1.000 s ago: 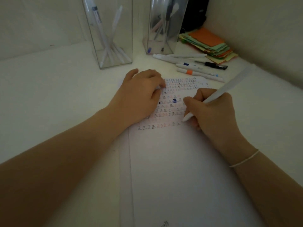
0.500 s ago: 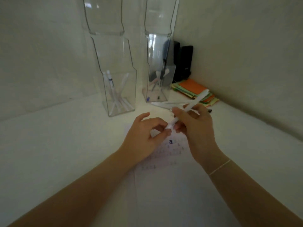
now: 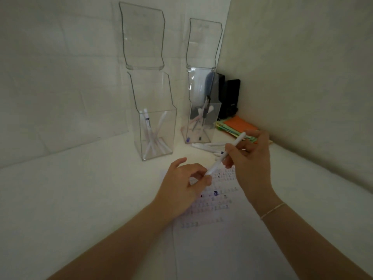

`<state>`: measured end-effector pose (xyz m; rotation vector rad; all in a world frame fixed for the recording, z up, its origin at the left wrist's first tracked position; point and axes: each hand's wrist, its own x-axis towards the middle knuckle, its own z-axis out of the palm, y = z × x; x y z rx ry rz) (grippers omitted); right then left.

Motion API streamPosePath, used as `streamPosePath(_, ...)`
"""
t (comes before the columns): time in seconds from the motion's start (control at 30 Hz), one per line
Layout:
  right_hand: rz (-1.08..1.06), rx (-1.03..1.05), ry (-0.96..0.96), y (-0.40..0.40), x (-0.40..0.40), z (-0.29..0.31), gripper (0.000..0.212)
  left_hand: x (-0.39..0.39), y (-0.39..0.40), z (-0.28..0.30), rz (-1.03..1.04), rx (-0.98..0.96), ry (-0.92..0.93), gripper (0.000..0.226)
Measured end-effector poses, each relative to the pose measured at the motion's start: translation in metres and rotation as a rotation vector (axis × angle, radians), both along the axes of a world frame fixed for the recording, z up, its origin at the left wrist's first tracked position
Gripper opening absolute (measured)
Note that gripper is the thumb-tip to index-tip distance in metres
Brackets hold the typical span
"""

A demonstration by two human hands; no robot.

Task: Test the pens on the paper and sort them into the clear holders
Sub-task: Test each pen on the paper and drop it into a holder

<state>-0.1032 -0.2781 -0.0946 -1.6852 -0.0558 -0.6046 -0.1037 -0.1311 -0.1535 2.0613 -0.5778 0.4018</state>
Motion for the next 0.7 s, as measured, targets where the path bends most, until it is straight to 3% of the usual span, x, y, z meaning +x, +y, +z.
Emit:
streamPosePath(0.1, 0.03, -0.064, -0.027, 0.007, 0.009, 0.026, 0.043, 0.002, -0.001, 0.002, 0.122, -0.089, 0.012, 0.022)
streamPosePath(0.2, 0.011, -0.15, -0.205, 0.027, 0.026, 0.072, 0.052, 0.003, -0.001, 0.001, 0.219, -0.054, 0.092, 0.024)
streamPosePath(0.27, 0.025, -0.146, -0.283, 0.048, 0.042, 0.098, 0.044, 0.005, 0.0, -0.002, 0.223, 0.019, 0.122, 0.023)
streamPosePath(0.37, 0.122, -0.162, -0.255, 0.084, 0.069, 0.11, 0.034, 0.004, -0.001, -0.005, 0.206, 0.149, 0.12, 0.021)
streamPosePath(0.5, 0.218, -0.599, -0.127, 0.117, 0.094, 0.092, 0.017, 0.005, 0.001, -0.008, 0.187, 0.17, 0.126, 0.023)
streamPosePath(0.6, 0.29, -0.91, 0.039, 0.132, 0.097, 0.082, 0.018, 0.005, 0.001, -0.007, 0.189, 0.17, 0.142, 0.024)
streamPosePath(0.7, 0.335, -1.055, 0.149, 0.132, 0.097, 0.077, 0.024, 0.006, 0.002, -0.008, 0.182, 0.158, 0.158, 0.026)
